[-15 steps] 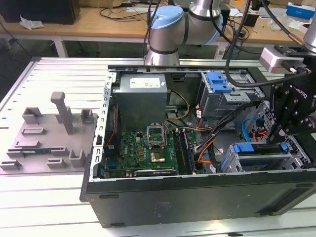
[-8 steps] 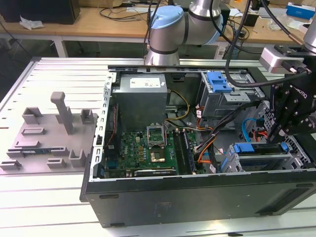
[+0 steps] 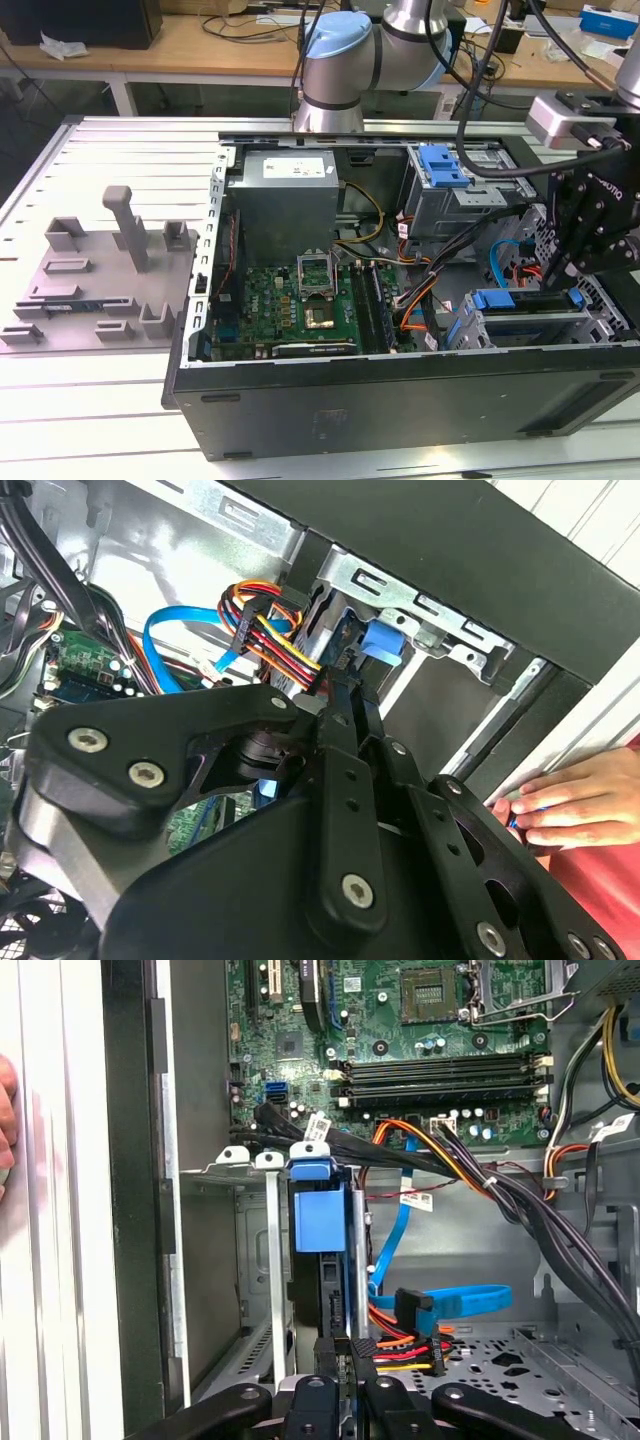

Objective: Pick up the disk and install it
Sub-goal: 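Insert the first disk wire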

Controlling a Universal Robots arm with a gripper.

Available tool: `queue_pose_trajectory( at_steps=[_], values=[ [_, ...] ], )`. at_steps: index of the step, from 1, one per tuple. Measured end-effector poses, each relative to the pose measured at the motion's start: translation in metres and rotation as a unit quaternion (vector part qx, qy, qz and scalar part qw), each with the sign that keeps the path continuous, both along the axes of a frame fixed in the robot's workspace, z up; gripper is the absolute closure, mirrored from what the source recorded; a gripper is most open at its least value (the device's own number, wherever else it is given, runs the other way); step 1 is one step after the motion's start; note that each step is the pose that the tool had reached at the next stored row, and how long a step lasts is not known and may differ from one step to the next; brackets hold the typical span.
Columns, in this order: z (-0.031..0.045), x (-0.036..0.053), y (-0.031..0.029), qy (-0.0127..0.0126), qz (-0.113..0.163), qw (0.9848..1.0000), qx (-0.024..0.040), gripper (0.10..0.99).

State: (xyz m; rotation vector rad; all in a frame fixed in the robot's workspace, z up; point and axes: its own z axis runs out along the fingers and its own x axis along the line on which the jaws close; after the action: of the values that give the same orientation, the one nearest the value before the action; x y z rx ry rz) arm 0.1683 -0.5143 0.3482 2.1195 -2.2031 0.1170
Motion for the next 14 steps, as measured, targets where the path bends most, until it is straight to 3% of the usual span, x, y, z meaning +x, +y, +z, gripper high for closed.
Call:
queue_pose_trajectory(
  at_steps=[14],
  values=[
    [-0.0022,0.0005,0.0002,0.0000,-0.001,1.0000,-0.0003,0.918]
  ],
)
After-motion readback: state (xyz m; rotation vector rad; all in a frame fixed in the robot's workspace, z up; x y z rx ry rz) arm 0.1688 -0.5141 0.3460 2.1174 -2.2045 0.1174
